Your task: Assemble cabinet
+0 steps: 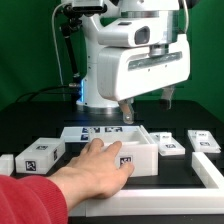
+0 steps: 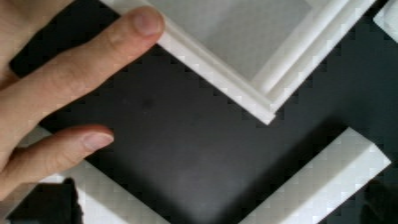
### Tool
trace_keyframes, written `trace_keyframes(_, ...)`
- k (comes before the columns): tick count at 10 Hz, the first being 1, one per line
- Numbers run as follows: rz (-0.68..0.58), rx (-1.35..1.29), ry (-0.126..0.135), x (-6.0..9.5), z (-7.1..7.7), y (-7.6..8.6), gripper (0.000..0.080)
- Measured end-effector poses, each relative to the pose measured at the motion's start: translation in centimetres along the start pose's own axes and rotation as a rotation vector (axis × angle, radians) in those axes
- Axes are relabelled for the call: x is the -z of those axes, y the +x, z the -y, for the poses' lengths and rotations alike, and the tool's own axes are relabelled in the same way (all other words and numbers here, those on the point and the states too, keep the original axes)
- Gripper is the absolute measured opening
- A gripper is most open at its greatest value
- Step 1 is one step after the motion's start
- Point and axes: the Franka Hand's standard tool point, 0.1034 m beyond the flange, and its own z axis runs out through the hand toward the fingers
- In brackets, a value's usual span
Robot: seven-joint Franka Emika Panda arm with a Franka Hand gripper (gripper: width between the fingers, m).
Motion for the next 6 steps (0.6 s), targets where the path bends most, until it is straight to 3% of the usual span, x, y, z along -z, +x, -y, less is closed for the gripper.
trace_keyframes(6,0.000,0.001,0.000,-0.01,0.00,-0.01,0.0798)
